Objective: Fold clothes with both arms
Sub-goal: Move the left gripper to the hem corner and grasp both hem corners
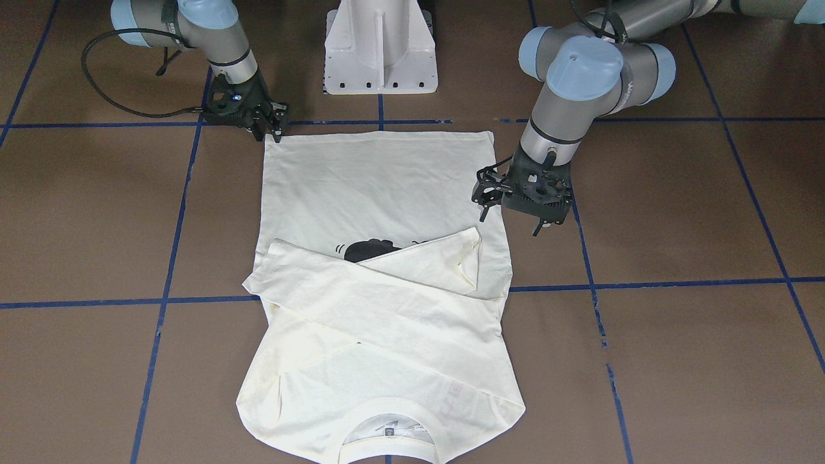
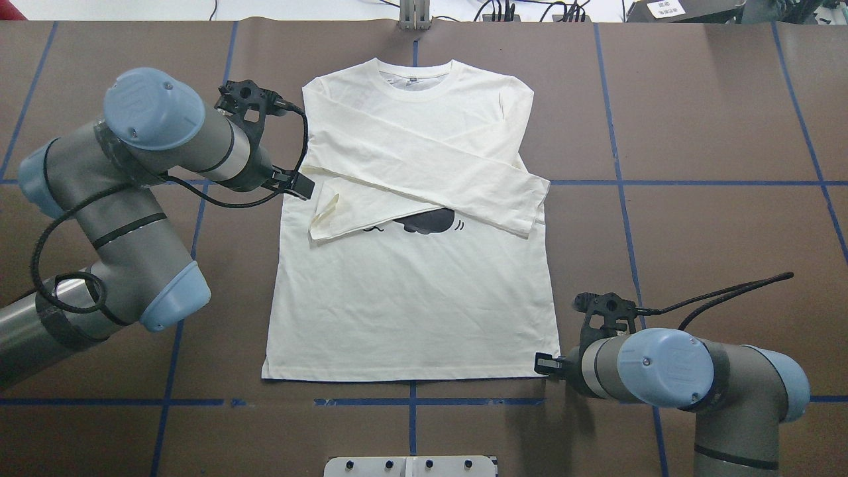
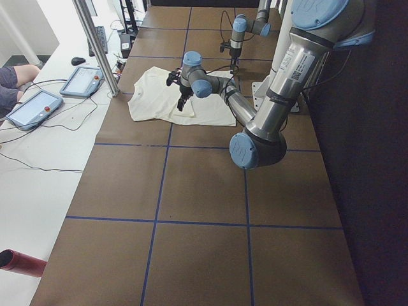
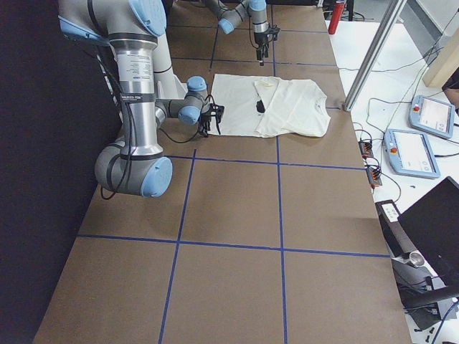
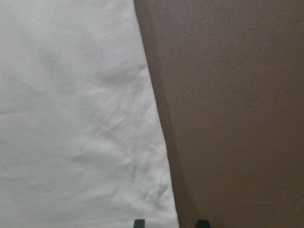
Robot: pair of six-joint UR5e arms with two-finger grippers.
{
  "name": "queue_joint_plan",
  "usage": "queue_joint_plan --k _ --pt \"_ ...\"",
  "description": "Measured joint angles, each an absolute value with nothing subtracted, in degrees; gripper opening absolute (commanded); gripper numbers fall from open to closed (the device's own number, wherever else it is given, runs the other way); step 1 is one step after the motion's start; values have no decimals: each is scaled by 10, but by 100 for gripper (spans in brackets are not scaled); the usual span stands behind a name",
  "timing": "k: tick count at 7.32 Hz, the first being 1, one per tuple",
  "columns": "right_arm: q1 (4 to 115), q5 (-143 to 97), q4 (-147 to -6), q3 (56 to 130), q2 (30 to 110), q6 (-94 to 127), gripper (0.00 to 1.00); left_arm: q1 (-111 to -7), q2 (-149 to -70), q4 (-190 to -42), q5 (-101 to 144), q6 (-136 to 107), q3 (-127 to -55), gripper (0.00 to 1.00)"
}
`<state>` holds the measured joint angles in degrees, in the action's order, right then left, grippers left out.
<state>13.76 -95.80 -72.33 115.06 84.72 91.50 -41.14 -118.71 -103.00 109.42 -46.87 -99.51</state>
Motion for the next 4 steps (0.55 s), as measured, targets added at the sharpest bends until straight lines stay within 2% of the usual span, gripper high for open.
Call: queue_joint_plan --k 1,4 --pt "138 -958 -723 1151 847 915 0 -411 -1187 -1030 1094 -469 -995 100" --pt "144 -957 -723 1163 846 917 0 -410 -1188 -1030 1095 -473 -998 100"
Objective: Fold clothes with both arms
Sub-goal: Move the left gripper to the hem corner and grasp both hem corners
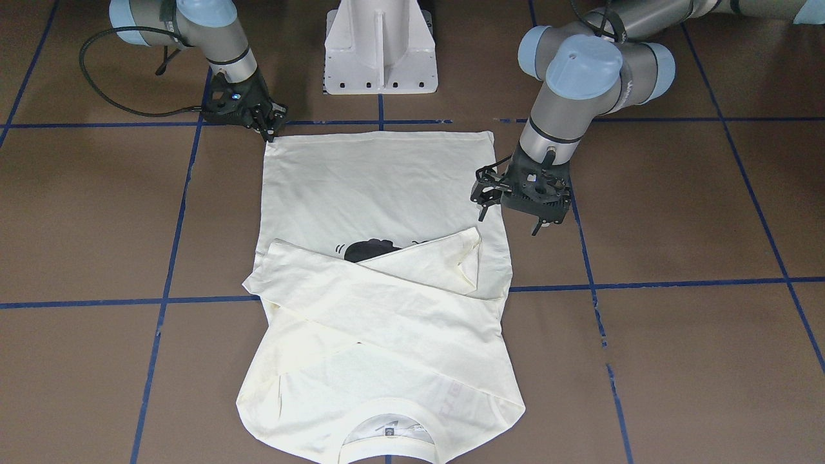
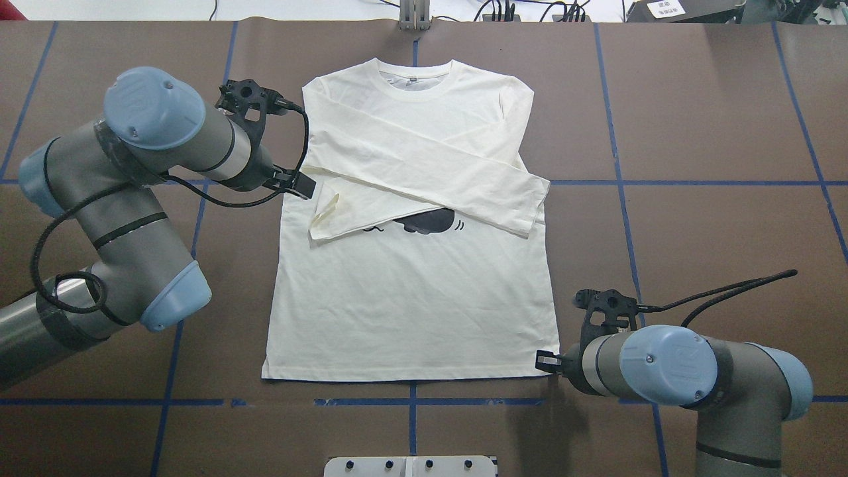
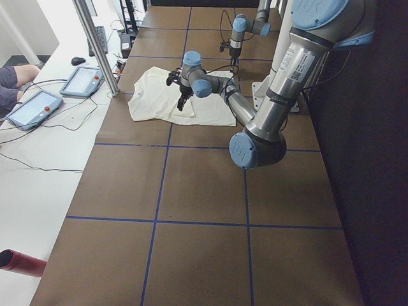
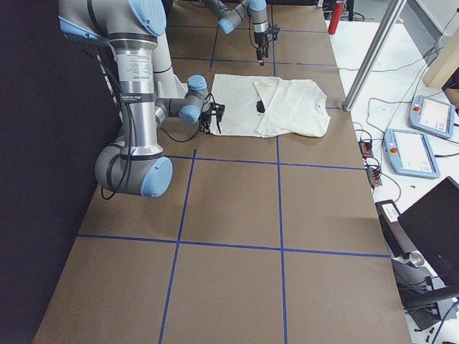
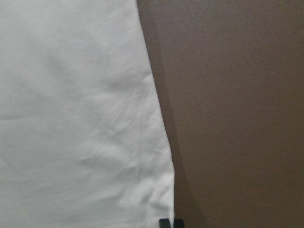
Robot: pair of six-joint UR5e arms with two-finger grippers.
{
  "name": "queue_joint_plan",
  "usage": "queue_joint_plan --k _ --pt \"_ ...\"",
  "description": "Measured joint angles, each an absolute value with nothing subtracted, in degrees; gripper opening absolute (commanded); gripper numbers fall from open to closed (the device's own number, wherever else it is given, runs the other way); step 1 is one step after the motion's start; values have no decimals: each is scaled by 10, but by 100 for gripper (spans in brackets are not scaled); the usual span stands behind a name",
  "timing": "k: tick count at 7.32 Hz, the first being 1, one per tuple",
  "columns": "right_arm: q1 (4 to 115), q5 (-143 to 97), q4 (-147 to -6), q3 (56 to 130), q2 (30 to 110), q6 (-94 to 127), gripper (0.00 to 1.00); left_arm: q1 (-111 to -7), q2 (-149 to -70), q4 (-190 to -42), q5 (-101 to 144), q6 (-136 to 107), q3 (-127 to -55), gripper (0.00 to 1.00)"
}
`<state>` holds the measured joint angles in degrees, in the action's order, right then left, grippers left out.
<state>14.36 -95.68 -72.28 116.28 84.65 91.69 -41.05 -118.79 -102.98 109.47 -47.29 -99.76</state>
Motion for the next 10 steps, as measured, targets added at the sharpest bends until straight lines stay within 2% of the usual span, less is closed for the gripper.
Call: queue_joint_plan --k 2,5,6,8,10 --pt "151 -957 -722 1186 847 920 0 -394 -1170 -1031 1097 -545 -1013 100" --pt "154 -955 -717 1202 850 922 0 -296 -1082 -1028 1082 -732 -1114 91" --pt "154 -954 -716 1202 849 922 0 -251 -1062 -1026 1054 -791 -1126 87" --pt "154 -954 -716 1201 847 923 0 -188 -1049 -1021 1007 -866 -1123 81" --pt "154 -953 -715 1200 845 923 0 -169 -1047 -1003 999 -886 -1121 74"
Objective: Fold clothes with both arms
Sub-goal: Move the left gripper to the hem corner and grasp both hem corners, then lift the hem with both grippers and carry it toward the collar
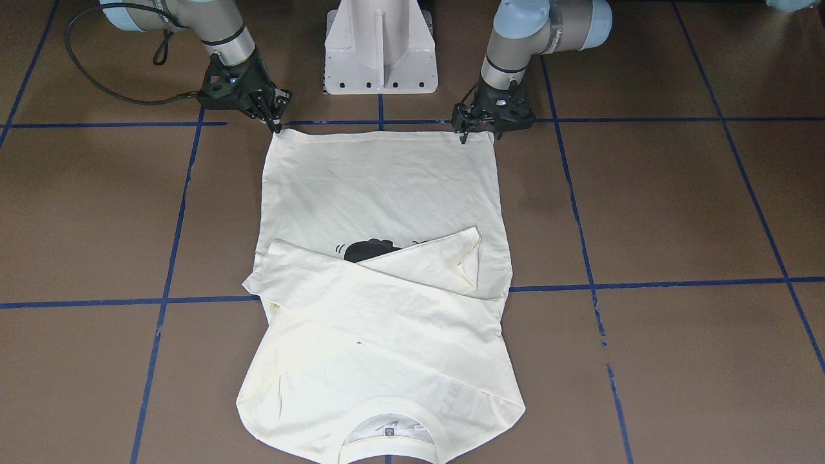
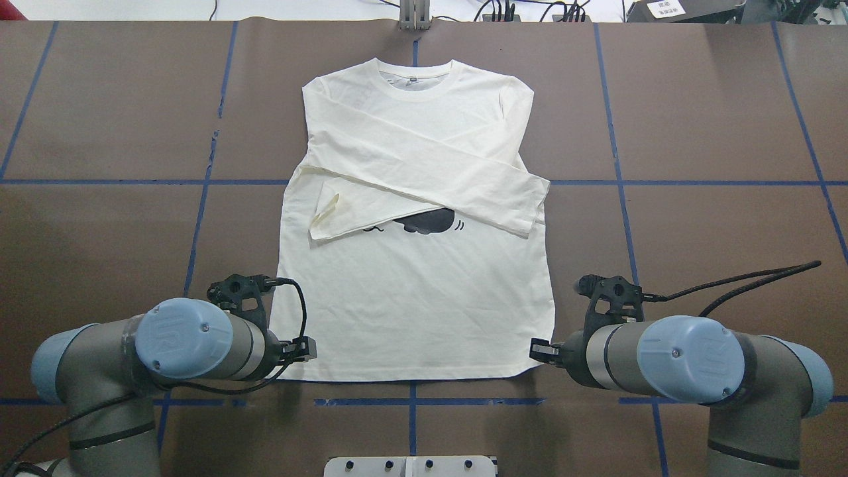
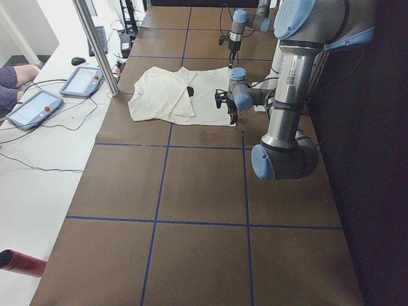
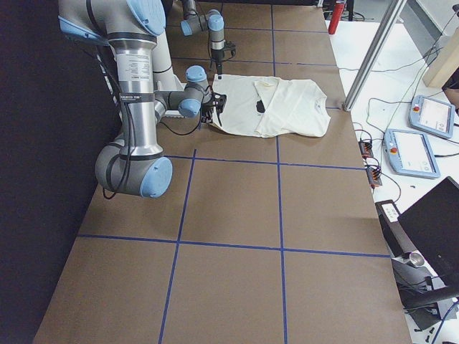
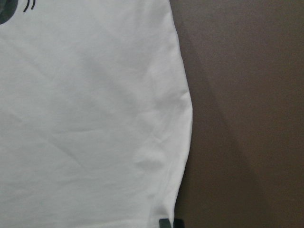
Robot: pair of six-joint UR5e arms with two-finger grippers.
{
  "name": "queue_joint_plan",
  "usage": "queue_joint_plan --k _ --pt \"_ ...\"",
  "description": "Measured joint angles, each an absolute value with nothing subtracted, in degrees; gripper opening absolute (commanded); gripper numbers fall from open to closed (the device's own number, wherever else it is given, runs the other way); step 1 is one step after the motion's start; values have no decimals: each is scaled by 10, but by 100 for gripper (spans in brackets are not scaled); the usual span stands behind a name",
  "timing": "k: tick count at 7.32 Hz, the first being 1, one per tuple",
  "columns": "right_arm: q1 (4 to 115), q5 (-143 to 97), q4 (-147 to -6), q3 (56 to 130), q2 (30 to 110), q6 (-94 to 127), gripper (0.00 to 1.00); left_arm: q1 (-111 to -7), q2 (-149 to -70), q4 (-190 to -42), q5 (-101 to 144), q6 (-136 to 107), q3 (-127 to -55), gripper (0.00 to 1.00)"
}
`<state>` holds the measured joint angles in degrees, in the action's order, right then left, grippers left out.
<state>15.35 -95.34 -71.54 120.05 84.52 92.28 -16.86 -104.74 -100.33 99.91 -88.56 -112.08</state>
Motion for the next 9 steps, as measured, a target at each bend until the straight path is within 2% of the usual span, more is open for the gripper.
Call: queue_joint_plan --k 4,6,7,9 --pt "153 -952 -715 1201 843 923 0 -164 -1039 -994 998 -888 -1117 50" --pt "154 -952 -715 1201 843 923 0 -159 -1039 -987 998 -888 -1116 14" --pt "154 -952 -715 1200 843 923 0 -158 -1039 -987 999 -888 -1117 0" --pt "154 -953 -715 1200 843 923 0 -156 -1040 -974 1000 -887 -1122 0"
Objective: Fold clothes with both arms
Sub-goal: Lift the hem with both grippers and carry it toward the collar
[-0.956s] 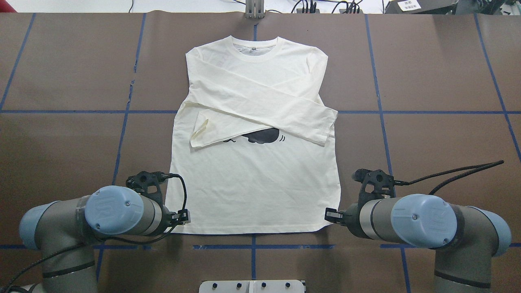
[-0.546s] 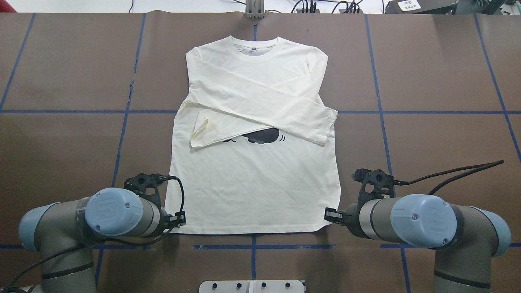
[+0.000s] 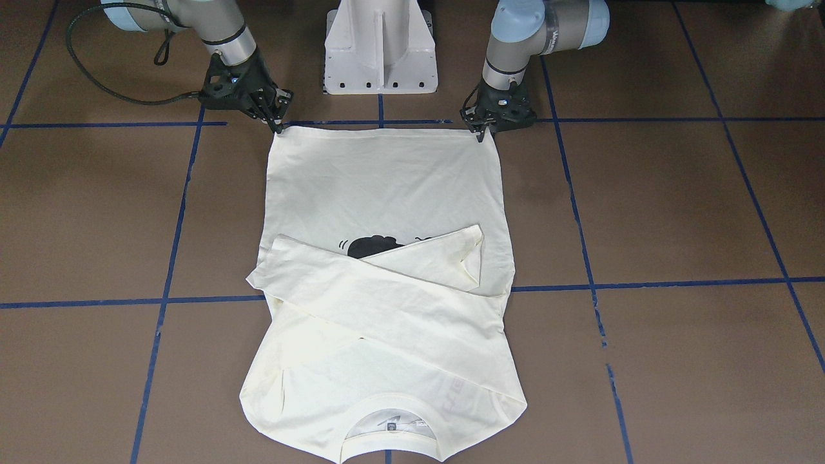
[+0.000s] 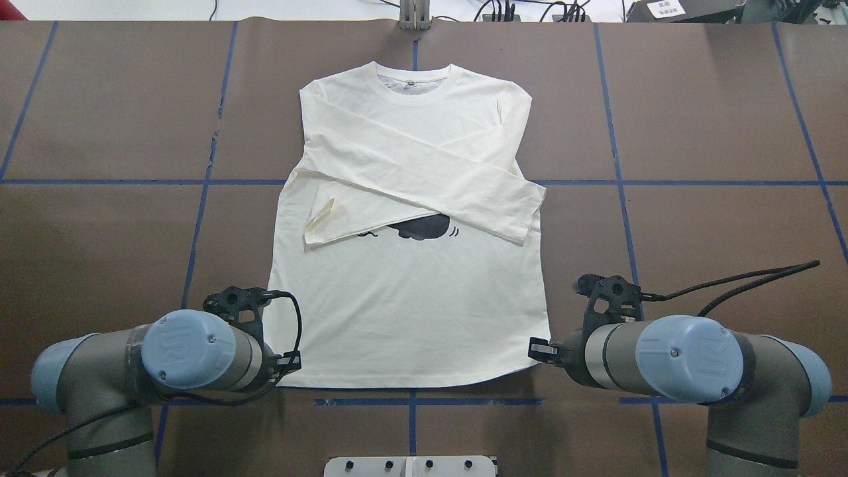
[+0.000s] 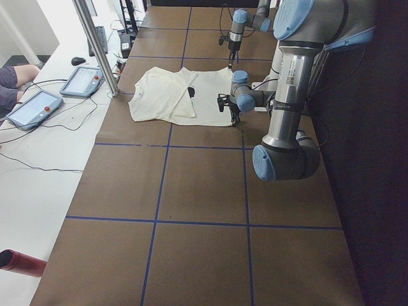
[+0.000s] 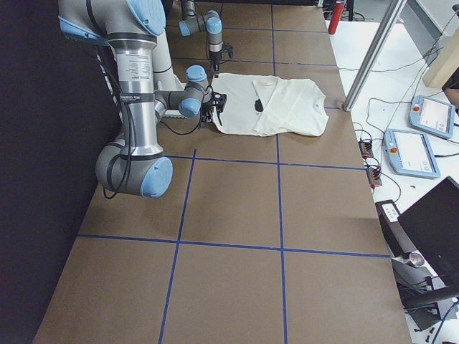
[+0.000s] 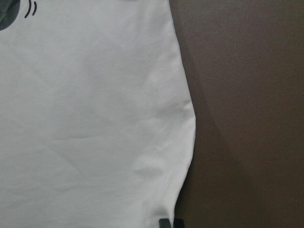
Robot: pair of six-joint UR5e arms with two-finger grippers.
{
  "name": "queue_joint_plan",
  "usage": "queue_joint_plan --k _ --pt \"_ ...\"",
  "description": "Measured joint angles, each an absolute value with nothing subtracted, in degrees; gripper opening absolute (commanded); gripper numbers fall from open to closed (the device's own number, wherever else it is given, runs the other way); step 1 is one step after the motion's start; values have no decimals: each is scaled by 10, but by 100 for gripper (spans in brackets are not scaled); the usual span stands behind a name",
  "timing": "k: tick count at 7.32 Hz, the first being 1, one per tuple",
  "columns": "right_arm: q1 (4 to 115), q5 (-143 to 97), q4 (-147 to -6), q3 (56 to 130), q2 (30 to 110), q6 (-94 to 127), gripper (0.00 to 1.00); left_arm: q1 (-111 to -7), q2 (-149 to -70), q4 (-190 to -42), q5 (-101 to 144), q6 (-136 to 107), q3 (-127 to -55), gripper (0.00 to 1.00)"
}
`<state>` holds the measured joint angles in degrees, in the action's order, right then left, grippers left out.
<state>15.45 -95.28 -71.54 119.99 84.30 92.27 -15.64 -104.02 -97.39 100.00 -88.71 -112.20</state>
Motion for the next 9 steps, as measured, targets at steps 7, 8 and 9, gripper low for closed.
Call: queue_joint_plan --k 7,8,9 --pt "166 -1027 -716 1302 933 915 0 -128 -1046 -915 1004 -875 -1223 0" --pt "139 -1034 -716 1324 955 917 0 -115 -1045 -893 1004 -850 -1253 0" --pt "111 -1037 -716 1343 971 920 0 -98 -1044 -865 1004 -814 -1288 0"
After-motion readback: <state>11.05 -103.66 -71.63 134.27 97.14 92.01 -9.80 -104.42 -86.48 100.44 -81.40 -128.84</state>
